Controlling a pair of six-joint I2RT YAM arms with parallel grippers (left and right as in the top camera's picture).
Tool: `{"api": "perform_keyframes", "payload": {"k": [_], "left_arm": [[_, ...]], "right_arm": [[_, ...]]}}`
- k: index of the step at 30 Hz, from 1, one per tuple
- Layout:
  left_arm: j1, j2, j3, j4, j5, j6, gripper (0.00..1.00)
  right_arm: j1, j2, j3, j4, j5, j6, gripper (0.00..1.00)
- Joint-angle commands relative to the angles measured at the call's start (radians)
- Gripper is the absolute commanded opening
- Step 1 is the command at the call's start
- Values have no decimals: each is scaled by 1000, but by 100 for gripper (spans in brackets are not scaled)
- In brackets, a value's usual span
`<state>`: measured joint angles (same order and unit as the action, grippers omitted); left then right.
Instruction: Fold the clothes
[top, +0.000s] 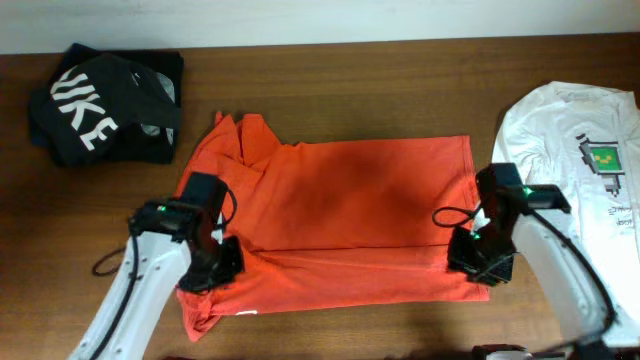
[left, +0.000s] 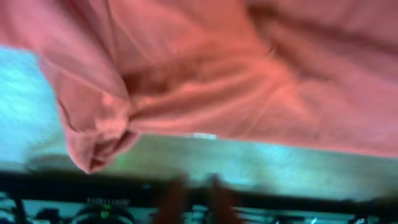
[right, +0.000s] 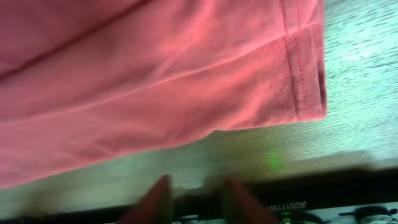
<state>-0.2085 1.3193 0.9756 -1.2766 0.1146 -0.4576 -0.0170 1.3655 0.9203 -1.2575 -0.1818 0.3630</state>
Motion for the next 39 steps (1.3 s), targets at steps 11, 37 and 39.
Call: {"api": "perform_keyframes", "payload": {"k": [11, 37, 39], "left_arm": [[104, 328, 587, 483, -151, 450, 99], [188, 1027, 835, 613, -154, 580, 11], [188, 1023, 836, 600, -191, 579, 0]], "right_arm": [[4, -45, 174, -74, -6, -98, 99], [4, -45, 174, -88, -2, -123, 99], [3, -45, 180, -42, 39, -123, 99]]}}
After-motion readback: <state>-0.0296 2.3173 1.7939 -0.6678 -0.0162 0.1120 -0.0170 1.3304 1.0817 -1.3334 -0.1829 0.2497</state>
